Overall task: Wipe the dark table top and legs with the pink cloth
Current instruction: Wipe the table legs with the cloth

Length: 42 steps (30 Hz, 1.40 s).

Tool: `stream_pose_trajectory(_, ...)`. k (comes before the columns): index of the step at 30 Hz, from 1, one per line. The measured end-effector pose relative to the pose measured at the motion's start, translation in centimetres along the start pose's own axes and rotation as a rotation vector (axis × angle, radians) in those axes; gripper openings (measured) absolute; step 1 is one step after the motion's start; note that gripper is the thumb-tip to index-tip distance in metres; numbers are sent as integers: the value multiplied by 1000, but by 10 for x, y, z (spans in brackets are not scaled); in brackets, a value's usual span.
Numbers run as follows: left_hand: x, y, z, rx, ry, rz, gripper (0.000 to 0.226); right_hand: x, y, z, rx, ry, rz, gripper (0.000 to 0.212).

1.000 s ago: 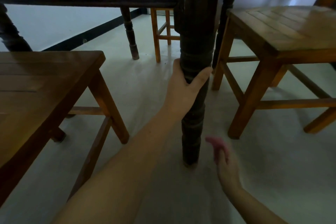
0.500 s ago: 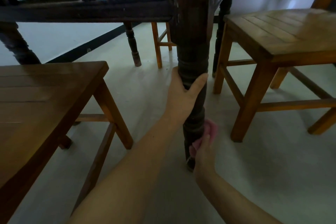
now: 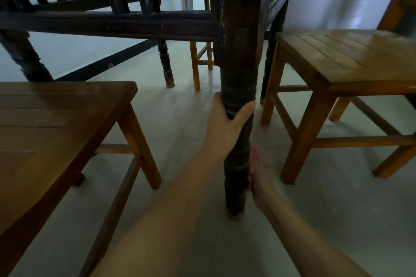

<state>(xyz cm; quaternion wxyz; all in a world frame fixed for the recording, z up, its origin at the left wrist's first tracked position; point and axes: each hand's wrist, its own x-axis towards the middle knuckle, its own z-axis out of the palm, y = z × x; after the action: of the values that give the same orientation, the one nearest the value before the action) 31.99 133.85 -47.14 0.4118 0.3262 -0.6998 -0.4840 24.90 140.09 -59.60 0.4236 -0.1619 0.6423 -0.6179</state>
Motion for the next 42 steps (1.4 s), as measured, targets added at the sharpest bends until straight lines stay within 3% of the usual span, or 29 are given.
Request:
stream_pose_trajectory(3, -1, -1, 0, 2, 2, 2, 55, 6, 11, -15, -118, -121, 76, 38)
stream_pose_trajectory(9, 0, -1, 1, 1, 17, -3, 53, 17, -58, -3, 0, -287, -203, 22)
stream_pose_trajectory(15, 1, -4, 0, -12, 1, -7, 64, 33, -32, -5, -166, -303, 41, 23)
stream_pose_trajectory(16, 1, -3, 0, -10, -4, -10, 65, 34, -19, -6, -211, -341, 80, 31)
stream_pose_trajectory(18, 2, -3, -1, 5, -17, -9, 61, 40, 16, -10, -252, -286, 134, 63)
stream_pose_trajectory(19, 3, -3, -1, 8, -20, -10, 59, 42, 36, -14, -191, -209, 177, 63)
stream_pose_trajectory(21, 4, -4, -2, 8, -22, -1, 58, 37, 71, -19, -57, -25, 261, 43)
stream_pose_trajectory(24, 4, -5, -2, -2, -16, 18, 61, 20, 99, -20, 77, 95, 318, 37)
stream_pose_trajectory(27, 3, -5, -2, -30, -27, 31, 61, -3, 81, -5, 247, 108, 202, 36)
stream_pose_trajectory(29, 2, -5, -3, -46, -38, 39, 58, -19, 45, 6, 262, 88, -15, 34)
stream_pose_trajectory(32, 2, -5, -4, -42, -38, 48, 54, -38, -8, 28, 129, 61, -360, 31)
stream_pose_trajectory(36, 1, -3, -3, -24, -40, 45, 58, -39, -6, 40, -54, 174, -590, 37)
stream_pose_trajectory(38, 1, -3, -3, -22, -44, 38, 60, -34, 24, 29, -72, 164, -499, 45)
stream_pose_trajectory(40, 2, -3, -3, -23, -41, 22, 61, -28, 55, 14, -112, 186, -255, 52)
stream_pose_trajectory(42, 3, -4, -2, -15, -33, 19, 62, -23, 70, 7, -96, 199, -83, 41)
